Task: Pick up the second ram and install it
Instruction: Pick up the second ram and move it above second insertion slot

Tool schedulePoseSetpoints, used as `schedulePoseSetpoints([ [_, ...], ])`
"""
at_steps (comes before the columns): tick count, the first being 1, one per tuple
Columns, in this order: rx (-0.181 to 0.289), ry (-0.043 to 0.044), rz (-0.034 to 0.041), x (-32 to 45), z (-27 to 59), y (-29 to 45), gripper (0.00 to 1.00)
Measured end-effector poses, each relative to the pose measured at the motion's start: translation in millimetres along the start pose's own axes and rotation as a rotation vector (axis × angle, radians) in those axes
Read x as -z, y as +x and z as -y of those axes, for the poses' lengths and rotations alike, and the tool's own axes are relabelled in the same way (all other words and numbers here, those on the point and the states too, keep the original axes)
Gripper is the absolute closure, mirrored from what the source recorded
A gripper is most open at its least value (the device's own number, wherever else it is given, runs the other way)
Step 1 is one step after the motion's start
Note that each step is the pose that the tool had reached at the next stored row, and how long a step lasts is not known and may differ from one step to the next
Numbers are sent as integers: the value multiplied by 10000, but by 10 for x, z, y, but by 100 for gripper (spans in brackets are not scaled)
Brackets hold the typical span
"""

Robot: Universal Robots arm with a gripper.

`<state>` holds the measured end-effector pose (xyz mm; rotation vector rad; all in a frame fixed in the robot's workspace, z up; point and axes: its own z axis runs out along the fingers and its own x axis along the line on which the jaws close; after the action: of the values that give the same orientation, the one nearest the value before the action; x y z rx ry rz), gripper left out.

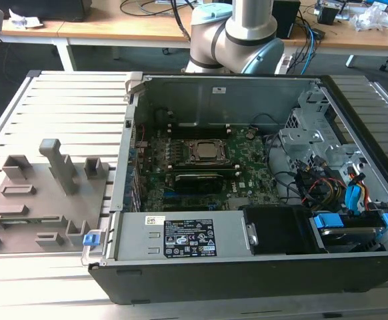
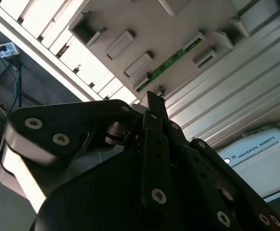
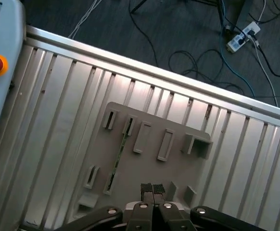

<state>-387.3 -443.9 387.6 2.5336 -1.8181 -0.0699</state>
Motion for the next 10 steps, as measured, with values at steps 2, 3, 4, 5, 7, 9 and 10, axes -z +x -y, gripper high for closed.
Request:
schedulePoseSetpoints([
  [2,268,-6,-12,0,0,0,89],
  [3,395,-9,-18,0,0,0,89],
  [4,529,-12,-23,0,0,0,89],
  [5,707,-17,-31,0,0,0,89],
  [7,1132,-27,-51,1,0,0,89],
  [9,1479,-34,-65,0,0,0,89],
  [10,1684,-39,-74,0,0,0,89],
])
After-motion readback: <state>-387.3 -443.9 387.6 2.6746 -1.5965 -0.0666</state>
